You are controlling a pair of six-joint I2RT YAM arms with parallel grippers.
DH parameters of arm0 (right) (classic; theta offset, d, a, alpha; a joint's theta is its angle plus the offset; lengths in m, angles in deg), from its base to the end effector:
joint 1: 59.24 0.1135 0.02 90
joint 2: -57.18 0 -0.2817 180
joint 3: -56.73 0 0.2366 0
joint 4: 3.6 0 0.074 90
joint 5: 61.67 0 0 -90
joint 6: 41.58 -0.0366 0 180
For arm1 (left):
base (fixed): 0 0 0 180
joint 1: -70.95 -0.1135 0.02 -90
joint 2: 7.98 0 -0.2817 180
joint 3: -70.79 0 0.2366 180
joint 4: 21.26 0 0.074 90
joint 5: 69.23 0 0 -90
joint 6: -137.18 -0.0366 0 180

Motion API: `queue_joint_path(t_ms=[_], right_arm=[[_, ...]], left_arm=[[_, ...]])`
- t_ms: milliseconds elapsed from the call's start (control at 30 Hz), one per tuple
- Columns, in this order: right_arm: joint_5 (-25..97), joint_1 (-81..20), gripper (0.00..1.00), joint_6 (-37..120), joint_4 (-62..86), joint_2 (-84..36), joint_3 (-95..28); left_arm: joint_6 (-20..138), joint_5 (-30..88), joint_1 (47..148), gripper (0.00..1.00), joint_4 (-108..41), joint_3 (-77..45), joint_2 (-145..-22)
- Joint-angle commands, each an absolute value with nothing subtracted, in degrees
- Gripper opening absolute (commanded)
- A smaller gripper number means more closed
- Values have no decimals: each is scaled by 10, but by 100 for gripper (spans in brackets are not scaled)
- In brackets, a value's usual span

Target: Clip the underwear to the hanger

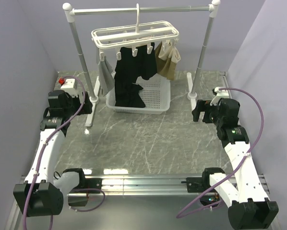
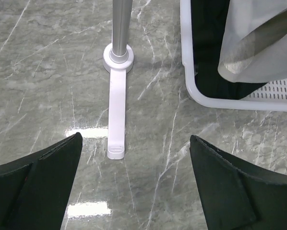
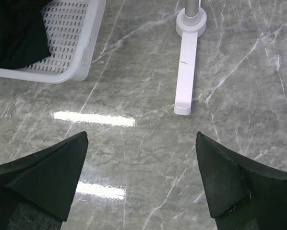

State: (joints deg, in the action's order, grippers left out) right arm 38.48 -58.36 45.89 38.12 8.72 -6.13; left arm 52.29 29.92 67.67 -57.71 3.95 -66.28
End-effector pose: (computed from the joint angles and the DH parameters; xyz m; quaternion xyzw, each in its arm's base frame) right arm 0.1600 0.0089 0.3327 -0.0338 0.8513 0.0909 0.5156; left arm 0.2033 0.0058 0.3368 -0.0214 0.8548 -0.0765 0.5129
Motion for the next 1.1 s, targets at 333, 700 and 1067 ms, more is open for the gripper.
queue_joint_path(t_ms=[333, 700, 1067], right_arm=[[388, -580, 100, 456, 362, 86, -60], [387, -585, 100, 460, 355, 72, -53], [390, -590, 100, 461, 359, 75, -45]], left_arm=[[211, 460, 724, 99, -656, 75, -627], [69, 377, 946, 91, -671, -47, -825], [102, 338, 953, 83, -693, -407, -1129]])
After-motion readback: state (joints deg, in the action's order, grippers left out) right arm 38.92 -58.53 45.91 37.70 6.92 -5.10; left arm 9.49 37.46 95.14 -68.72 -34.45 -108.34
